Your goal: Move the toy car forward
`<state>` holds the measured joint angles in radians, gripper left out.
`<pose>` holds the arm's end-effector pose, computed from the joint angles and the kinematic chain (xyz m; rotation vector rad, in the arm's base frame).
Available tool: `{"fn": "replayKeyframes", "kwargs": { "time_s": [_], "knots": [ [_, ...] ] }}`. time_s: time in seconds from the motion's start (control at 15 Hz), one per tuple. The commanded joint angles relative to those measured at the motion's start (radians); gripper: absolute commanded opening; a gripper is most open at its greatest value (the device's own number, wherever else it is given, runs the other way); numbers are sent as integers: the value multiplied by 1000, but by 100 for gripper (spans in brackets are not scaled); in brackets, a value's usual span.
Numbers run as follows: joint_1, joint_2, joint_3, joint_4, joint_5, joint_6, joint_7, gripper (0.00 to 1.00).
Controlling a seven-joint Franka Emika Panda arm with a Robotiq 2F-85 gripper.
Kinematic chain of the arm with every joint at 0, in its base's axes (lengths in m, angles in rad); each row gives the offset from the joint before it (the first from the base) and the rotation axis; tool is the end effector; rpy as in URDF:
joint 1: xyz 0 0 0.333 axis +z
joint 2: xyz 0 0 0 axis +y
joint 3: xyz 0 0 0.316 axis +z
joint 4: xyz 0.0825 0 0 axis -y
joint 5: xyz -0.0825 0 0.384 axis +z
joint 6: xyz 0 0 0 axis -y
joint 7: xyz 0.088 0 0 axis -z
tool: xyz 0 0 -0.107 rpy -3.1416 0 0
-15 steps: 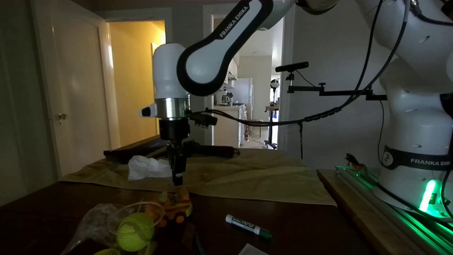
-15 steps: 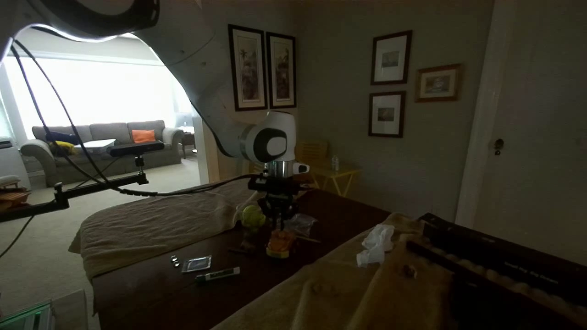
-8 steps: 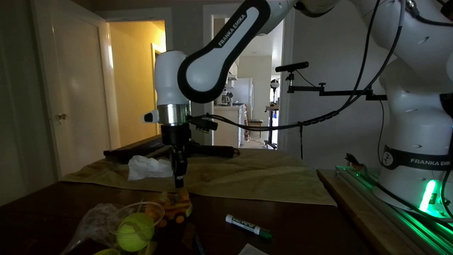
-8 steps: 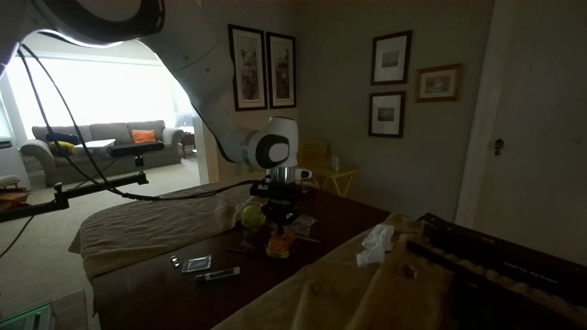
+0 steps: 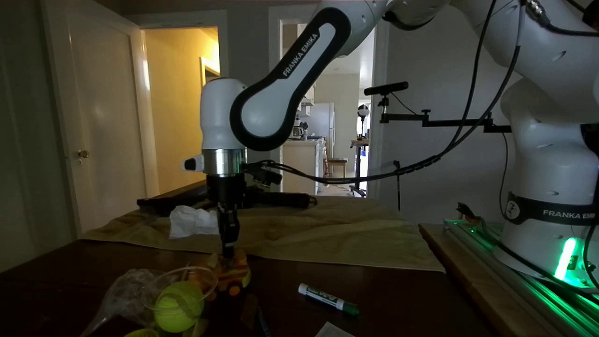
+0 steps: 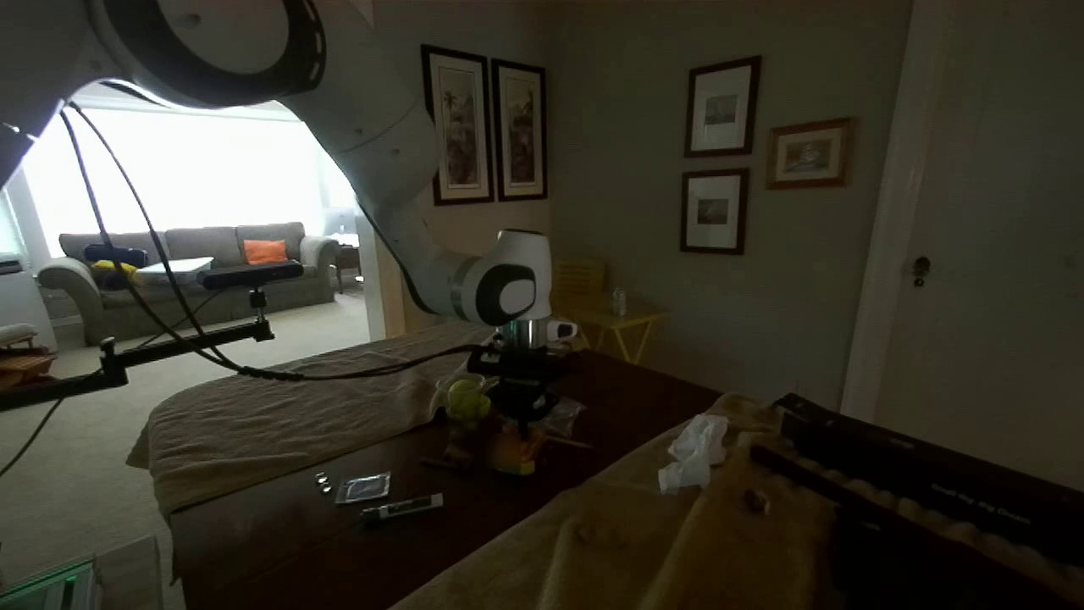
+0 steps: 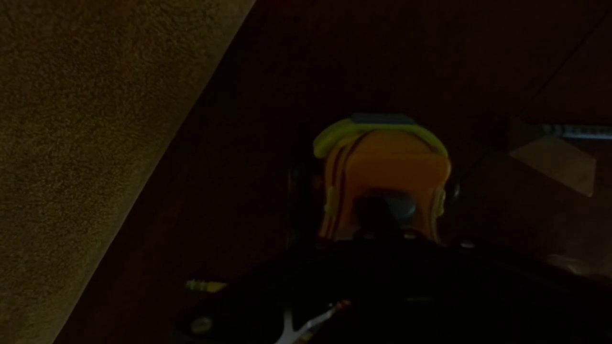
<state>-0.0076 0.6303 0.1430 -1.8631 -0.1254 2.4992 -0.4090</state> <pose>0.6346 0.0827 0.1806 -2.9876 -0.9515 -0.0250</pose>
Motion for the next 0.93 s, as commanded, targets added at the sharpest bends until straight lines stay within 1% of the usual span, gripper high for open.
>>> {"fn": "replayKeyframes", "kwargs": {
  "time_s": [0.0,0.6,0.87],
  "knots": [
    [21,41,-10,53,-12,9,12,0],
    [30,58,-8,95,-11,-11,10,0],
    [6,66,20,91,12,-30,-32,0]
  ]
}}
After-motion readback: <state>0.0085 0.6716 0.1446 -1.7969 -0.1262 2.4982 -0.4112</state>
